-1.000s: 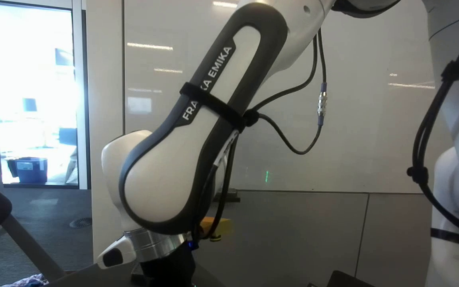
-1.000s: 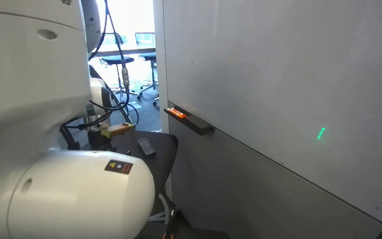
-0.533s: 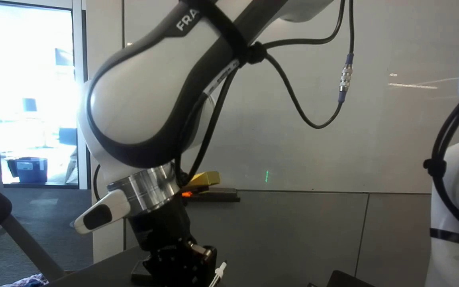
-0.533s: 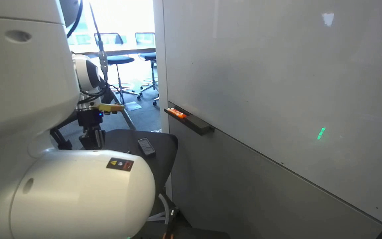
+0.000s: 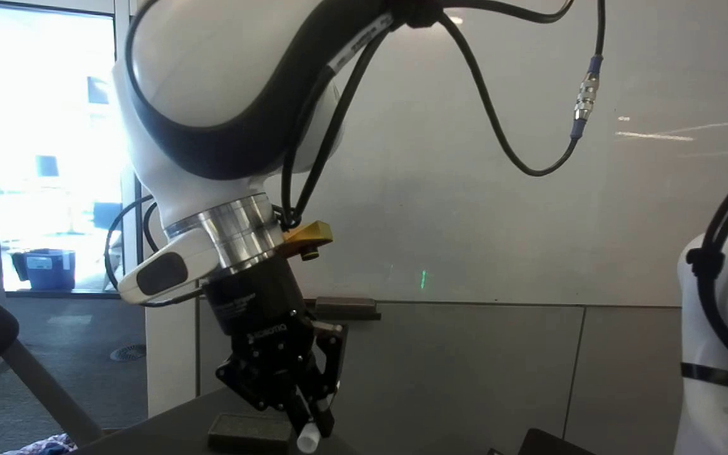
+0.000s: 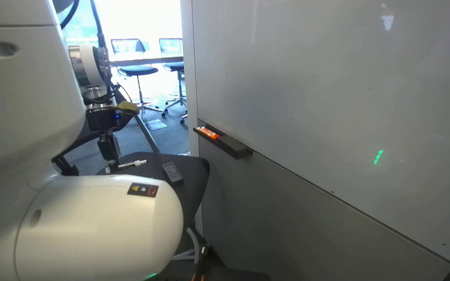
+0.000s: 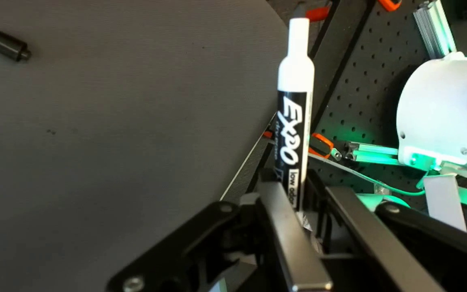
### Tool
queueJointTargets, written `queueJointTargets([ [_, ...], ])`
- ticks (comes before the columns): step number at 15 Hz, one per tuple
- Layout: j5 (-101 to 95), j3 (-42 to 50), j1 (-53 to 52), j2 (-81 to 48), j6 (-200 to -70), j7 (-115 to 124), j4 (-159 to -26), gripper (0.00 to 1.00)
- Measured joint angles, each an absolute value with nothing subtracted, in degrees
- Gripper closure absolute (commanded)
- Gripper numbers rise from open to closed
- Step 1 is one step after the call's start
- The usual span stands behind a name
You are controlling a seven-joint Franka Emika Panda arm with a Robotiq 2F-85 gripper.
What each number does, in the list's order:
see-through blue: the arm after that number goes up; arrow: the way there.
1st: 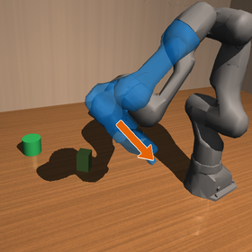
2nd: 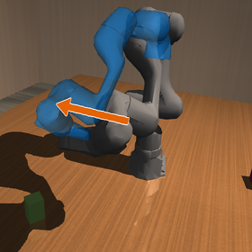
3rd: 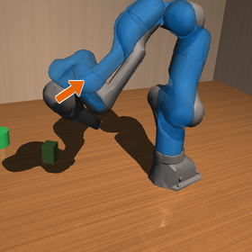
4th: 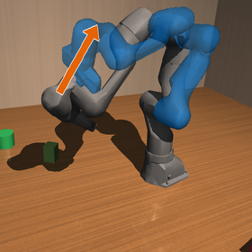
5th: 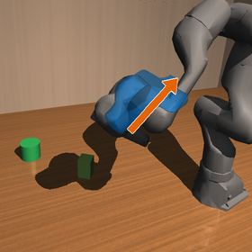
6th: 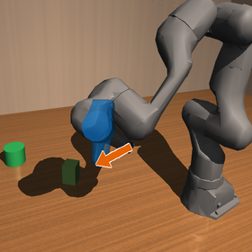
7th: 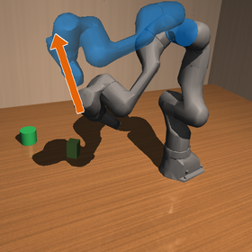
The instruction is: Use the eraser to wipe the whiteboard then pick up the marker.
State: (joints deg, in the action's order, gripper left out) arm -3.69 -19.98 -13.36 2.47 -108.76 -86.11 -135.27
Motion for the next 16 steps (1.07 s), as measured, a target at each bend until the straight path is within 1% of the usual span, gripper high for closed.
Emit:
queueJointTargets([
  [12,-2.52,-18.40,-16.33,6.56,-109.31,-99.27,-133.92,0.93],
  [16,1.61,-16.46,-16.51,7.03,-108.60,-102.43,-132.22,0.93],
])
